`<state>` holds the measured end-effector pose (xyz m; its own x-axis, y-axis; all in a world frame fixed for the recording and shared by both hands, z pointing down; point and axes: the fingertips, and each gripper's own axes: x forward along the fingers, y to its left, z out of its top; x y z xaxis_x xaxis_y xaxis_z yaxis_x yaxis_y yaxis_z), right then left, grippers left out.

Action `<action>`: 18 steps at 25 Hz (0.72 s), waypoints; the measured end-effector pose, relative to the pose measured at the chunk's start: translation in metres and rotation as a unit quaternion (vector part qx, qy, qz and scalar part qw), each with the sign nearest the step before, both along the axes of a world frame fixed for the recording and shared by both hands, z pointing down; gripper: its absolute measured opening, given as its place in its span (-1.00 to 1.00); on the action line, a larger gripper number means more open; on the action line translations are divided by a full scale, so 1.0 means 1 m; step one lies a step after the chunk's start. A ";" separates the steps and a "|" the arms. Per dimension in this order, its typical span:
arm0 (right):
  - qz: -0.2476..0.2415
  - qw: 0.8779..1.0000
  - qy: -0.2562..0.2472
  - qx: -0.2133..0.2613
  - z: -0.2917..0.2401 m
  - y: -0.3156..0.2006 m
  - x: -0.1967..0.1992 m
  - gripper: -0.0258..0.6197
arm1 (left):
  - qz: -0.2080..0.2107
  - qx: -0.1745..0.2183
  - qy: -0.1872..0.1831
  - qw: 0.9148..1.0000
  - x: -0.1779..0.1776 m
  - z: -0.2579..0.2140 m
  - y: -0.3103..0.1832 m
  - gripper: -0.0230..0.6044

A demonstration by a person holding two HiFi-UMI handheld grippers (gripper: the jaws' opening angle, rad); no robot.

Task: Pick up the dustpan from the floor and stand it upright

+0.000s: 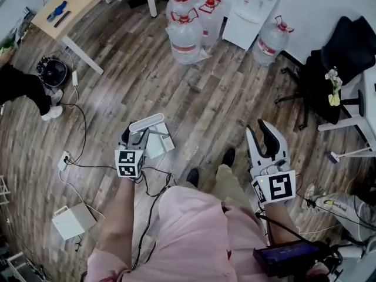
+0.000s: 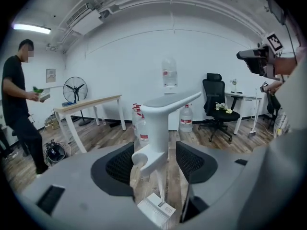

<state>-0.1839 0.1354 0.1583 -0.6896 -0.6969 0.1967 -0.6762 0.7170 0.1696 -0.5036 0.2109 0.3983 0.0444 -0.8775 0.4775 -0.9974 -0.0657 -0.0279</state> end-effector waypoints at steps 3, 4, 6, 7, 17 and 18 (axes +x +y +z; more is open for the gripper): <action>-0.008 1.000 0.000 0.000 0.001 0.004 -0.009 -0.53 | -0.009 0.005 0.006 1.000 -0.002 -0.003 0.007 -0.10; -0.010 1.000 0.000 -0.001 0.000 0.005 -0.011 -0.53 | -0.011 0.007 0.006 1.000 -0.002 -0.005 0.010 -0.10; -0.013 1.000 0.000 -0.003 0.000 0.008 -0.015 -0.53 | -0.016 0.009 0.006 1.000 -0.005 -0.007 0.015 -0.10; -0.015 1.000 -0.001 -0.004 0.001 0.009 -0.016 -0.53 | -0.018 0.009 0.005 1.000 -0.005 -0.008 0.019 -0.10; -0.031 0.999 -0.015 -0.012 -0.001 0.029 -0.021 -0.53 | -0.035 0.018 0.007 0.999 0.005 -0.037 0.070 -0.10; -0.033 0.999 -0.018 -0.011 -0.003 0.031 -0.021 -0.53 | -0.034 0.029 0.009 0.999 0.013 -0.049 0.073 -0.10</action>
